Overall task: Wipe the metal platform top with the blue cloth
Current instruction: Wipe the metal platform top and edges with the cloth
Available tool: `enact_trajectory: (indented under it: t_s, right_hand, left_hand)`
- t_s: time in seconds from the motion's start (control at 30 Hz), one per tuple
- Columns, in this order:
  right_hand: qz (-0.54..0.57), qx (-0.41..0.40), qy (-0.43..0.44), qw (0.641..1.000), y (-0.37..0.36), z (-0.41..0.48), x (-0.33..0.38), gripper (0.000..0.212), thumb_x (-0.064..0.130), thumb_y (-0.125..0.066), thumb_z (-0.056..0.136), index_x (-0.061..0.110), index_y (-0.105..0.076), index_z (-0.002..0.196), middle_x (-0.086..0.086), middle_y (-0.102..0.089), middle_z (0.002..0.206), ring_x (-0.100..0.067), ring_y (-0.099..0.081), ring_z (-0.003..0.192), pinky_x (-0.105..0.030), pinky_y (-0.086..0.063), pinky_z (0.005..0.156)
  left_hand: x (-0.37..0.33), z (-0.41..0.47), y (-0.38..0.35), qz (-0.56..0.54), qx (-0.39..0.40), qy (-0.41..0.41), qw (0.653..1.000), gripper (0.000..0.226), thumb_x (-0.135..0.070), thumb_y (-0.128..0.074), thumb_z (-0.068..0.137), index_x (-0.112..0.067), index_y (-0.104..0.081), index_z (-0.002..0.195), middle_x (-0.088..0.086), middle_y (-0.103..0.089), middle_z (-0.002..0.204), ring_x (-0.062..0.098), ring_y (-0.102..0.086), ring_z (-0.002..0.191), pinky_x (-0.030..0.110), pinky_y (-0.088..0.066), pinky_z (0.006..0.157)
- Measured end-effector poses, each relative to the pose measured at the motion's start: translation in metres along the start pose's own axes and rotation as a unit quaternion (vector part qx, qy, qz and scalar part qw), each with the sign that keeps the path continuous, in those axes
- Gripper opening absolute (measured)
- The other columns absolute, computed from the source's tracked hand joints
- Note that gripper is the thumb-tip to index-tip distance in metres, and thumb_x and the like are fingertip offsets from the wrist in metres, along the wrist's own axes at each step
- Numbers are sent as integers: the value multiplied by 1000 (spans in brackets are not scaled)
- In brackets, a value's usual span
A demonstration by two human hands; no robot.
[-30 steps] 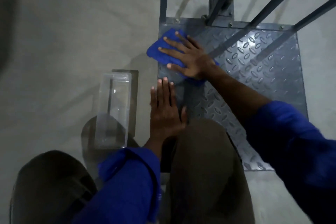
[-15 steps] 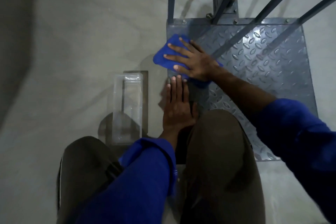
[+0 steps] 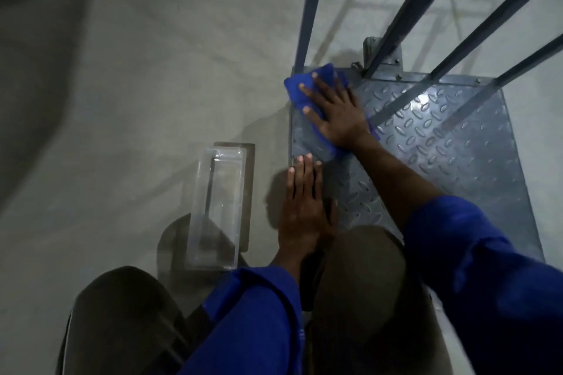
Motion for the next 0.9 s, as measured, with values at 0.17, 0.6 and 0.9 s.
enact_trajectory:
  t_s: [0.17, 0.6, 0.9]
  right_hand:
    - [-24, 36, 131, 990, 1, -21, -16, 59, 64, -27, 110, 49, -19, 166, 11, -11, 178, -30, -13, 164, -59, -11, 132]
    - [-10, 52, -54, 997, 17, -24, -28, 63, 70, -21, 106, 52, -13, 166, 10, -9, 178, -32, -7, 165, -61, -10, 131]
    - [1, 59, 3, 998, 16, -27, -34, 63, 70, -20, 106, 52, -17, 165, 14, -10, 178, -31, -9, 165, -59, -11, 132]
  left_hand:
    - [-1, 1, 3, 1, -8, -7, 1000, 79, -45, -35, 107, -2, -15, 170, 23, -5, 178, 37, -2, 167, 56, -14, 134]
    - [-3, -2, 5, -13, 13, 14, 1000, 84, -46, -41, 105, -8, -8, 172, 16, 1, 180, 32, 4, 168, 53, -12, 135]
    - [-6, -2, 11, -12, 34, 27, 999, 87, -49, -38, 102, -11, -4, 173, 14, 5, 181, 29, 9, 168, 51, -8, 136]
Point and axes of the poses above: each hand's wrist, its own z-axis towards the middle knuckle, its own y-axis out of the back of the hand, x = y × z, the point moved 2 cm from there along z, towards the middle knuckle
